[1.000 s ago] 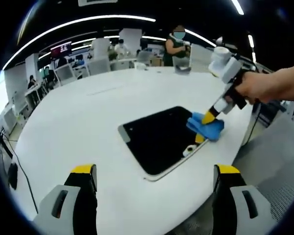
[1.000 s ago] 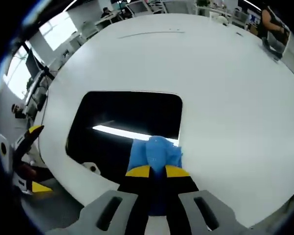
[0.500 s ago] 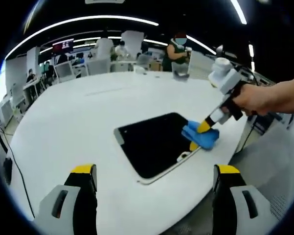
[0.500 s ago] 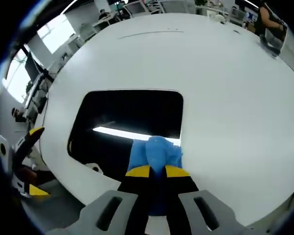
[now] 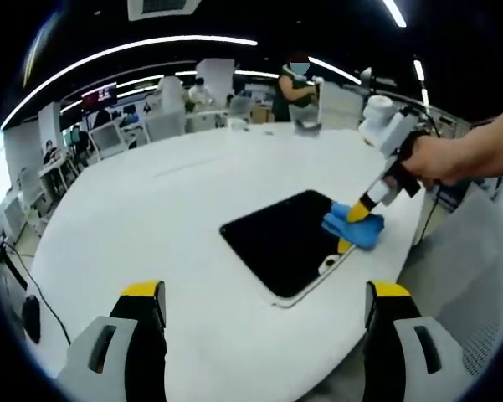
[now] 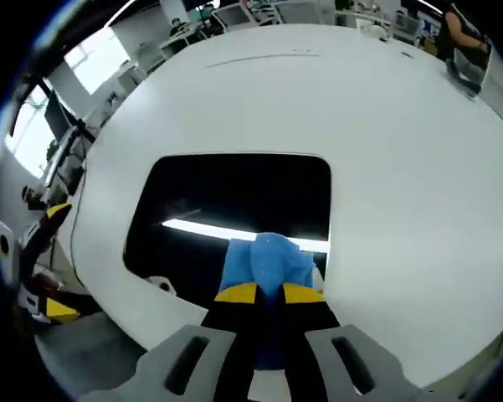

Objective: Wipe the mirror surface with the cleaning cloth until all visible marks leave the cleaned area.

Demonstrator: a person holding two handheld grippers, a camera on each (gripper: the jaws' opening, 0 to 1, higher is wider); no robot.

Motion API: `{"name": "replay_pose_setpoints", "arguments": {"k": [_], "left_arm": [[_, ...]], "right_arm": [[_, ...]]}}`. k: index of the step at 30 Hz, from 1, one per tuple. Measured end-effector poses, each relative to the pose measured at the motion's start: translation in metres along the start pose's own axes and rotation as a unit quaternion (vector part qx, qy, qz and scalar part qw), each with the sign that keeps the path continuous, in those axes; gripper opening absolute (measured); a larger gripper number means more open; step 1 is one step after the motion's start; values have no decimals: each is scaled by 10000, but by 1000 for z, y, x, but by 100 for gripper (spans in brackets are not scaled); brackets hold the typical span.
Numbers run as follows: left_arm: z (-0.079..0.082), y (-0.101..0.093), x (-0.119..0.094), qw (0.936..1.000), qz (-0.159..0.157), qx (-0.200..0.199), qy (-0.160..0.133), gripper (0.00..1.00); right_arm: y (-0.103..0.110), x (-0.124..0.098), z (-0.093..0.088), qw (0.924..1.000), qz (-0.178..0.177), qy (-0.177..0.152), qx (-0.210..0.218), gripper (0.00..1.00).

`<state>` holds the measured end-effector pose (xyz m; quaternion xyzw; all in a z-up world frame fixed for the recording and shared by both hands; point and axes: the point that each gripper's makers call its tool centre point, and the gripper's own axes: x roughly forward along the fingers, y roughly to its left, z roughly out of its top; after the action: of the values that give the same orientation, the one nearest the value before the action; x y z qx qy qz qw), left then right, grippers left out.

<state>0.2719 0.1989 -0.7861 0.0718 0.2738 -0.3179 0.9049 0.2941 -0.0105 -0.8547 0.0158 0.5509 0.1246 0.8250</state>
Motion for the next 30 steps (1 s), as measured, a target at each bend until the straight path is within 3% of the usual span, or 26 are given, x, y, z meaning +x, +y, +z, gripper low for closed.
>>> {"name": "replay_pose_setpoints", "arguments": {"k": [2,3,4,6,13,30], "left_arm": [[-2,3,-2,9995,42,-298,-6,100],[-2,4,-3,9973,32,-733,-83,100],[-2,6,-4,9962,36,-859,-134,100],[-6,9,-7,9977,93,-661,-84,100],[-8,17,-12,9983,151,-567,-70,100],[0,25,-17,9991,115,-394,-98,100]], "right_arm": [[9,2,0,9999,45,8,-91,4],[14,3,1,9999,67,2,-129,4],[17,4,1,9998,61,-7,-178,4],[21,5,2,9997,54,-26,-248,4],[39,9,4,9993,113,-67,-362,4],[80,17,9,9975,348,-101,-614,4]]}}
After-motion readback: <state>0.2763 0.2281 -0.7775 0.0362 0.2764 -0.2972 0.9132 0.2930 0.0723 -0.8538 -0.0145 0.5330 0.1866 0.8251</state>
